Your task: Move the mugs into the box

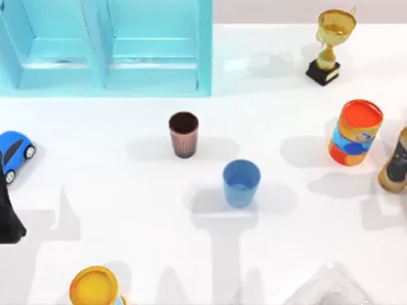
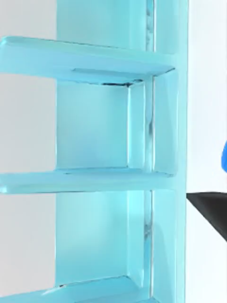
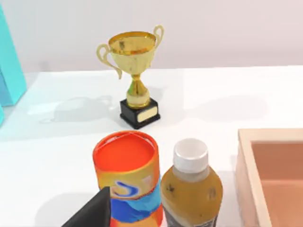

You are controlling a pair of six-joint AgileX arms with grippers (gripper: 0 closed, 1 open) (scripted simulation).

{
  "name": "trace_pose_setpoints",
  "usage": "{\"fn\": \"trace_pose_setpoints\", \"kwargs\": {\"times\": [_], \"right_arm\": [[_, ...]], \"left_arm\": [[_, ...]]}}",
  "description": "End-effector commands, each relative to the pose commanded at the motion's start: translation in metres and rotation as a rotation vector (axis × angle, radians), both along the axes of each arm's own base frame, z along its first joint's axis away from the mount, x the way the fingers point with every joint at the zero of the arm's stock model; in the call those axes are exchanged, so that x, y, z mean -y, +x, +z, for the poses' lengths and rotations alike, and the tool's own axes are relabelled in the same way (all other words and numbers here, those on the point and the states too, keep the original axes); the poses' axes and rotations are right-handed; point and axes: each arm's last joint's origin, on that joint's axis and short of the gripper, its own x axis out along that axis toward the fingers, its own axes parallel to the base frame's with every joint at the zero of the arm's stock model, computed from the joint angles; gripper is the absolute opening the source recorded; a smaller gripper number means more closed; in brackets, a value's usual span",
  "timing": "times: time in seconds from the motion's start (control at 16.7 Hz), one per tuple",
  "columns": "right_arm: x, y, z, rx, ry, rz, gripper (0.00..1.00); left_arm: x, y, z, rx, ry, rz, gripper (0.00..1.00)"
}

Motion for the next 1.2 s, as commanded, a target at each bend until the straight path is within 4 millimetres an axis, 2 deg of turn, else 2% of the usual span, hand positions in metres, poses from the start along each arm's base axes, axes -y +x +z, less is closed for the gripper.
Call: {"fn": "trace_pose_setpoints", "kwargs": {"times": [0.12, 0.3, 0.48, 0.66, 0.84, 0.96, 1.2], "right_arm": [[-0.007, 0.011, 0.021, -0.116, 0.021, 0.031, 1.00], [-0.023, 0.039, 0.052, -0.320, 0.043, 0.072, 1.00], [-0.051, 0.079, 0.078, -0.539, 0.044, 0.097, 1.00], [-0.091, 0.127, 0.093, -0.743, 0.019, 0.098, 1.00], [-0.142, 0.174, 0.093, -0.911, -0.025, 0.079, 1.00], [-0.179, 0.201, 0.086, -0.997, -0.059, 0.057, 1.00], [-0.248, 0.239, 0.061, -1.091, -0.112, 0.010, 1.00]], "left_arm": [[0.000, 0.000, 0.000, 0.000, 0.000, 0.000, 1.00], [0.000, 0.000, 0.000, 0.000, 0.000, 0.000, 1.00], [0.000, 0.000, 0.000, 0.000, 0.000, 0.000, 1.00], [0.000, 0.000, 0.000, 0.000, 0.000, 0.000, 1.00], [0.000, 0.000, 0.000, 0.000, 0.000, 0.000, 1.00], [0.000, 0.000, 0.000, 0.000, 0.000, 0.000, 1.00], [0.000, 0.000, 0.000, 0.000, 0.000, 0.000, 1.00]]}}
